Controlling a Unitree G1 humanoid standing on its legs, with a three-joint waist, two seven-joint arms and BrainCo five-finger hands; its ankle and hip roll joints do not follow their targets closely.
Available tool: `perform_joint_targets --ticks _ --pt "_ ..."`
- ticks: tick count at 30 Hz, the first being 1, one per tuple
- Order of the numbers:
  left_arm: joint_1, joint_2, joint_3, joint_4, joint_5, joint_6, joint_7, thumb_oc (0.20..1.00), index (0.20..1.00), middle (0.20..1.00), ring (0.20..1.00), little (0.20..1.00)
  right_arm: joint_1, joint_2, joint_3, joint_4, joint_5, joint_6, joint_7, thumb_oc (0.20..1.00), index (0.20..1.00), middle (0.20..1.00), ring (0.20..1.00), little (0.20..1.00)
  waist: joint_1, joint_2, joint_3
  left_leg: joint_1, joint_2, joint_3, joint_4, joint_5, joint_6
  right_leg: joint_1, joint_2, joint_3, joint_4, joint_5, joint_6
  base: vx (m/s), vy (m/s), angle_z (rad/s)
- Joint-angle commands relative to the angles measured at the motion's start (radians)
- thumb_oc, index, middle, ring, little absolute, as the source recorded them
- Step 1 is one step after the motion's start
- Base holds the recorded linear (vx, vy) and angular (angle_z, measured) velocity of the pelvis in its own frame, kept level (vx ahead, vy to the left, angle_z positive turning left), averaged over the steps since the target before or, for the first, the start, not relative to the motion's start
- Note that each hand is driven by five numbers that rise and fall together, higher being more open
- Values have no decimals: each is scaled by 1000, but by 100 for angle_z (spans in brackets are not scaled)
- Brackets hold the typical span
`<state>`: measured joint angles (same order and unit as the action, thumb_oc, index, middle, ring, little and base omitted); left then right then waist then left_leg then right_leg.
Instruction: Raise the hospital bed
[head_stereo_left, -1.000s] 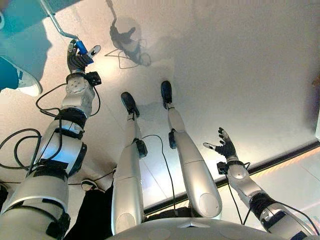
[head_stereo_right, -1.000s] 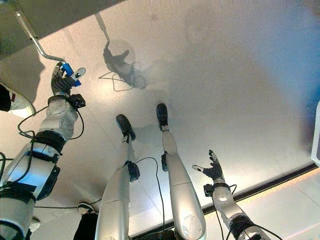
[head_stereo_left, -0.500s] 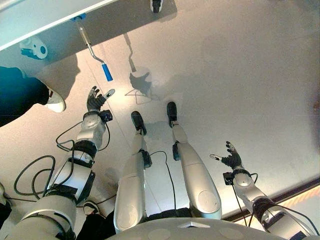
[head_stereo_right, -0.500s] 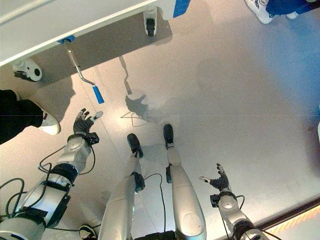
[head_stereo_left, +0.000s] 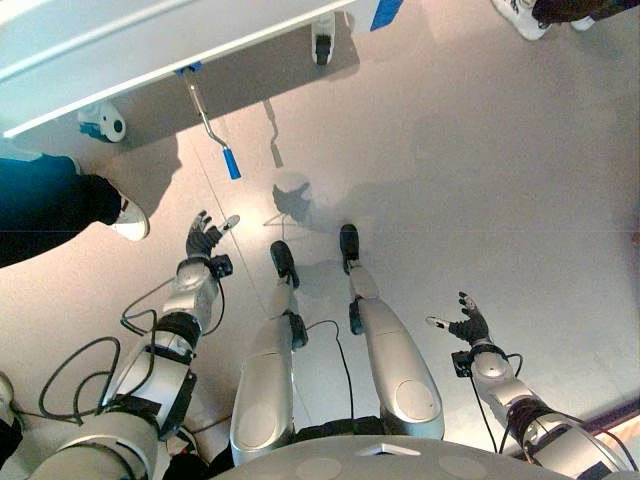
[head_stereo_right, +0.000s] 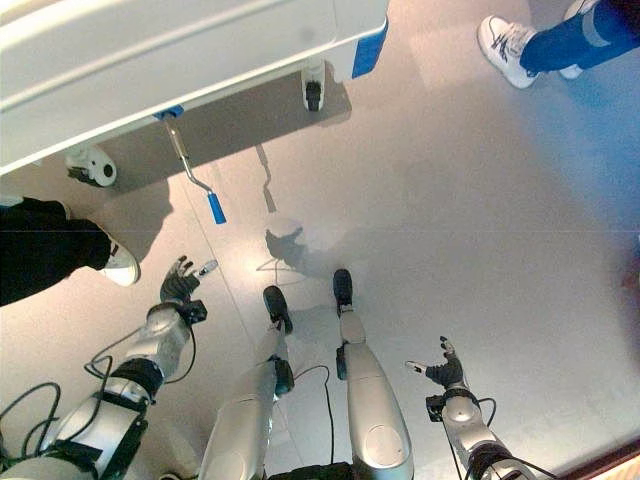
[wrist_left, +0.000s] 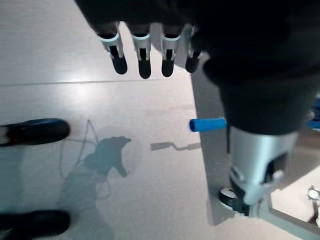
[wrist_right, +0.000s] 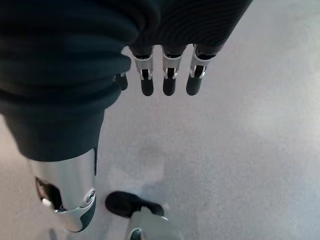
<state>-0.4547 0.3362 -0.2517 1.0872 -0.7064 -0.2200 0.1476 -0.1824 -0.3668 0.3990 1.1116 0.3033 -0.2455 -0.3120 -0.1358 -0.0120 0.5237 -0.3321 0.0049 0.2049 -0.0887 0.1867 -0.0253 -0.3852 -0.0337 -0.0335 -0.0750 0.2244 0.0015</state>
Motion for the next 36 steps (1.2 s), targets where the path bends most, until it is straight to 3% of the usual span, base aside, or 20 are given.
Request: perform_joint_targets --ticks 1,8,15,24,36 --pt "41 -67 15 68 105 7 -26 1000 1000 1000 1000 1000 17 -36 -30 45 -34 38 15 1000 1000 1000 1000 1000 11 30 -69 34 -11 -32 1 -32 -30 -39 4 -3 149 -68 79 129 14 -1" --pt "152 -148 -2 145 254 35 -44 1000 1000 1000 1000 1000 31 6 -57 126 -64 64 38 1000 1000 1000 1000 1000 25 44 -162 114 -6 -38 1 -43 -29 41 3 -5 160 -106 73 93 -12 3" --pt "264 -209 20 178 258 37 -79 1000 1000 1000 1000 1000 64 43 -69 173 -99 83 77 1000 1000 1000 1000 1000 54 61 -262 195 -11 -65 1 -50 -26 135 6 -18 158 -136 71 76 -31 8" --pt "355 -229 43 195 276 37 -126 1000 1000 1000 1000 1000 123 87 -122 216 -72 90 114 1000 1000 1000 1000 1000 83 54 -376 293 -16 -87 1 -75 -22 270 3 -48 118 -157 75 78 -48 11" --pt "404 -217 101 104 190 -24 -126 1000 1000 1000 1000 1000 178 126 -163 224 -24 74 115 1000 1000 1000 1000 1000 129 29 -438 370 -38 -142 1 -95 -7 385 -5 -101 96 -181 77 60 -33 19"
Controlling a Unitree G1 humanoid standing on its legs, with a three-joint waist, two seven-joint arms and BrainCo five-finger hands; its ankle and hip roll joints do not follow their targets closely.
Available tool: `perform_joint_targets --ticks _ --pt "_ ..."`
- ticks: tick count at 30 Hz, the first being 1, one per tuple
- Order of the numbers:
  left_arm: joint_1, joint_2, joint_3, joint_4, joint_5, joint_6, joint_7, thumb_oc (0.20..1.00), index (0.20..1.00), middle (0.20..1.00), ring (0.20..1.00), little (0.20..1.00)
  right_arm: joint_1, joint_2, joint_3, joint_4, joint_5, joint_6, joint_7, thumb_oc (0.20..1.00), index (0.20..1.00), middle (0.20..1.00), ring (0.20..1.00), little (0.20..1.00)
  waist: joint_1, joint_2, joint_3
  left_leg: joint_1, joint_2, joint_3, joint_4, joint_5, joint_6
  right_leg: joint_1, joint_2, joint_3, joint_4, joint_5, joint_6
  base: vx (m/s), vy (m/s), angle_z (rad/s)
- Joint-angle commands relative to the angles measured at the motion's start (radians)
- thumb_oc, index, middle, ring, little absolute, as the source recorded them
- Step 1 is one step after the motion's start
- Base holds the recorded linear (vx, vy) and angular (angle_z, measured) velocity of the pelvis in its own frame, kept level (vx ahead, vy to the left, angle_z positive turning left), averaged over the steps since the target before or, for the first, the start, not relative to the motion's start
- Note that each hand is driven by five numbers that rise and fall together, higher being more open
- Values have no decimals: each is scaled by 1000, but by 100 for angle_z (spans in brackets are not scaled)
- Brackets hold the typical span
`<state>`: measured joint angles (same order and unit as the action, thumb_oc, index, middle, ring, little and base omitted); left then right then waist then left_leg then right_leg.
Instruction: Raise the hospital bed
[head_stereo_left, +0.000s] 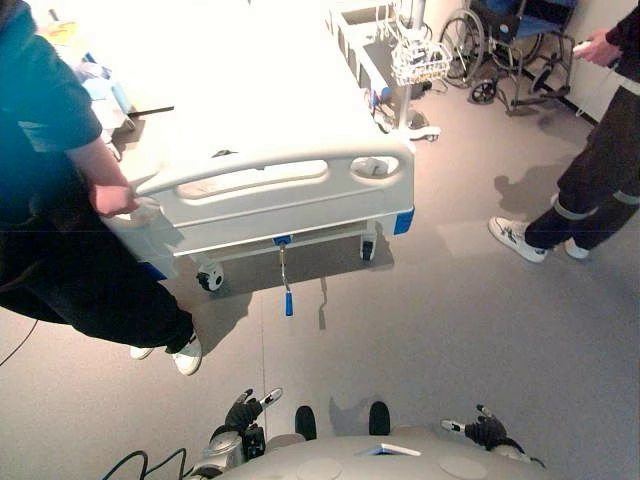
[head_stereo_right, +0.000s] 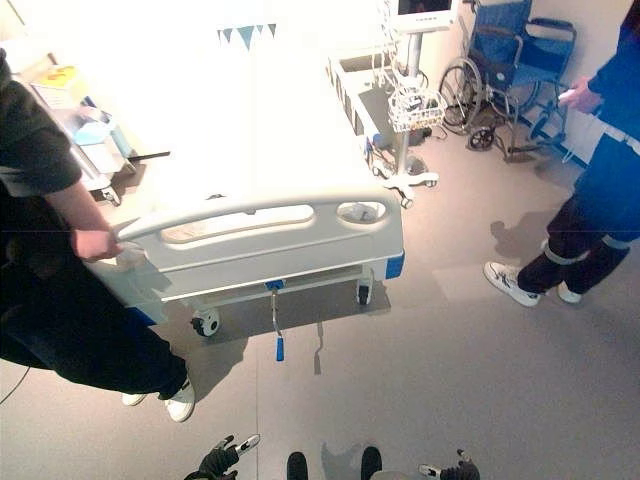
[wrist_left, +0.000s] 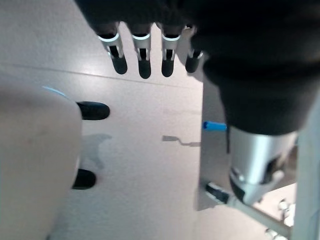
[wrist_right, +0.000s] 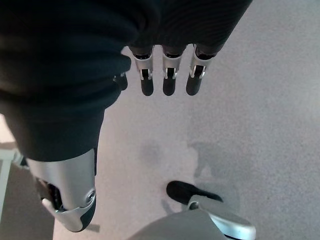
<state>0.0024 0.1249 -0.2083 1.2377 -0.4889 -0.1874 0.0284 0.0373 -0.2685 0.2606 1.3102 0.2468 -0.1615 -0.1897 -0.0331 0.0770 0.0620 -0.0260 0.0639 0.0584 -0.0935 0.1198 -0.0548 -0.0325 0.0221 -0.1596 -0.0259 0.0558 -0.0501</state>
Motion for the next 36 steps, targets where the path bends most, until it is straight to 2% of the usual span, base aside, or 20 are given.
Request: perform_joint_targets --ticks 1,4,7,9,18,36 --pt "-52 -3 50 -59 2 -76 6 1000 1000 1000 1000 1000 -40 32 -24 25 32 -11 -12 1000 1000 1000 1000 1000 29 -62 19 70 -98 3 6 -32 24 41 -63 21 45 -15 130 41 -24 16" --pt "-54 2 38 -72 49 -106 48 1000 1000 1000 1000 1000 -30 48 -27 26 36 -21 -20 1000 1000 1000 1000 1000 36 -71 8 79 -101 -1 6 -36 25 61 -63 12 40 -18 130 42 -26 9" --pt "-56 1 32 -105 75 -163 102 1000 1000 1000 1000 1000 -28 69 -22 25 49 -33 -39 1000 1000 1000 1000 1000 40 -82 0 86 -101 -8 6 -38 23 75 -65 3 35 -21 130 20 -35 5" --pt "-45 -10 38 -5 74 -112 63 1000 1000 1000 1000 1000 -30 69 -25 42 54 -36 -33 1000 1000 1000 1000 1000 38 -87 -15 90 -100 -5 6 -41 23 82 -66 6 23 -18 133 42 -27 11" --pt "-4 -21 50 89 121 -65 40 1000 1000 1000 1000 1000 -12 64 -23 70 13 -21 -19 1000 1000 1000 1000 1000 20 -82 -51 102 -98 20 6 -59 30 88 -63 31 15 -13 131 30 -1 -2" --pt "-2 -19 46 95 139 -46 25 1000 1000 1000 1000 1000 -15 64 -20 75 -3 -4 -7 1000 1000 1000 1000 1000 16 -85 -60 121 -95 30 6 -71 35 98 -61 35 27 -24 130 4 -3 -1"
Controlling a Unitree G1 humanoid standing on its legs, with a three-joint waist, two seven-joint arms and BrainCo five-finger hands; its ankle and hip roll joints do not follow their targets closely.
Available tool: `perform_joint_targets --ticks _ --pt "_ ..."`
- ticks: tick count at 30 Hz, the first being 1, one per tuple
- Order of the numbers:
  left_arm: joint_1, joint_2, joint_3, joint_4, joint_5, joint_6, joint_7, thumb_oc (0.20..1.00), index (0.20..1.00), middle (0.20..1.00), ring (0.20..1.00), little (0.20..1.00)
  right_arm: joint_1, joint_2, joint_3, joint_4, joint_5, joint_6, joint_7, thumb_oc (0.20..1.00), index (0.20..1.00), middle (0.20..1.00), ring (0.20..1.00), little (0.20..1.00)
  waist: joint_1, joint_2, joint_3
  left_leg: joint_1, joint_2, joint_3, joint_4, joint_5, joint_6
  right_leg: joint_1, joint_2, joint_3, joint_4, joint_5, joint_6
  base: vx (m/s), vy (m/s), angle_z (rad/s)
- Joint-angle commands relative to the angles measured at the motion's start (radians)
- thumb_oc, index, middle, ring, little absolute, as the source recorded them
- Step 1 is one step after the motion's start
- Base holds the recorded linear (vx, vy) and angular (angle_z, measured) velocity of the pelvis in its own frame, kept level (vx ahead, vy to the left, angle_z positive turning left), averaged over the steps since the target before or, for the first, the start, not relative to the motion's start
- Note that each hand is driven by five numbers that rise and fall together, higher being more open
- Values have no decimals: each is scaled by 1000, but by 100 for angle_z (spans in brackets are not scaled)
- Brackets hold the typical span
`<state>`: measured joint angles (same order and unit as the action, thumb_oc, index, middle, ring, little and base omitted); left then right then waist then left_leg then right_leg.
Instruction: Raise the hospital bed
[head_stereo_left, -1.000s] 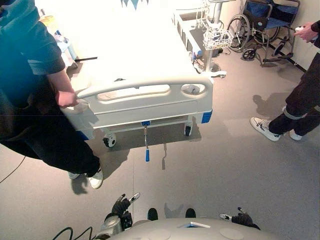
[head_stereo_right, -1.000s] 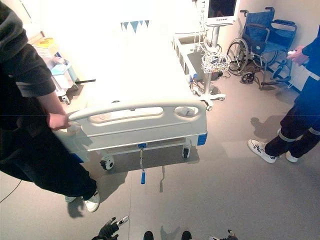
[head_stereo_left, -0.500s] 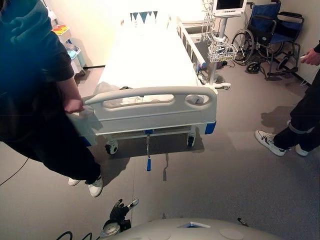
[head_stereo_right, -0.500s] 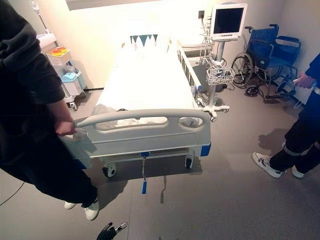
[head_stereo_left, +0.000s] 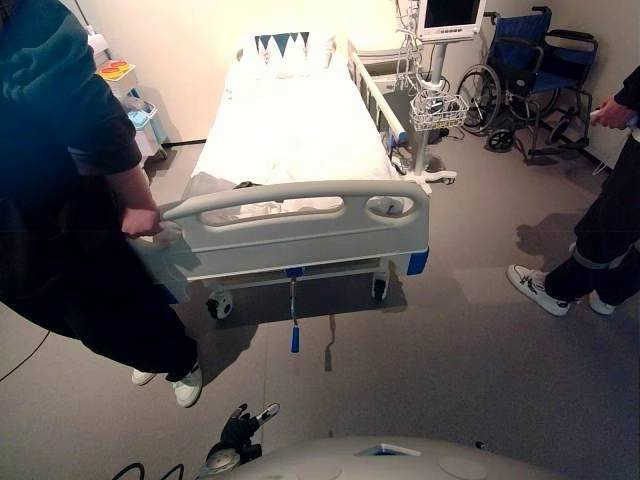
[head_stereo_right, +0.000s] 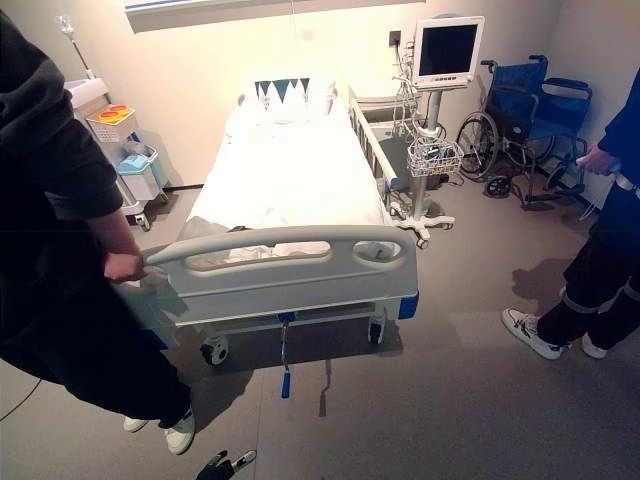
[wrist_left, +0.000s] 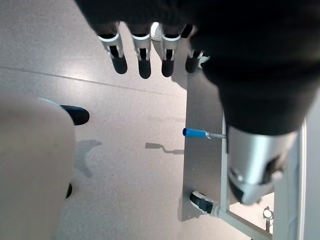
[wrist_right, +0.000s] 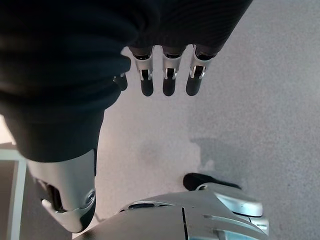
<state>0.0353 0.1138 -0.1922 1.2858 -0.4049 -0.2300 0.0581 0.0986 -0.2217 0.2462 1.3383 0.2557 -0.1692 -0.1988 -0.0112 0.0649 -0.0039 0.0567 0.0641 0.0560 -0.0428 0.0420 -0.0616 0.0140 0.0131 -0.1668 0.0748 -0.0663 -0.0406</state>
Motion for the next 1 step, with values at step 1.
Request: perform_joint_targets --ticks 1 --pt "-35 -8 30 47 55 -3 -5 1000 1000 1000 1000 1000 -76 17 -5 47 -12 3 2 1000 1000 1000 1000 1000 -6 -73 6 39 -95 32 -44 7 42 52 -52 42 -74 98 121 0 0 0"
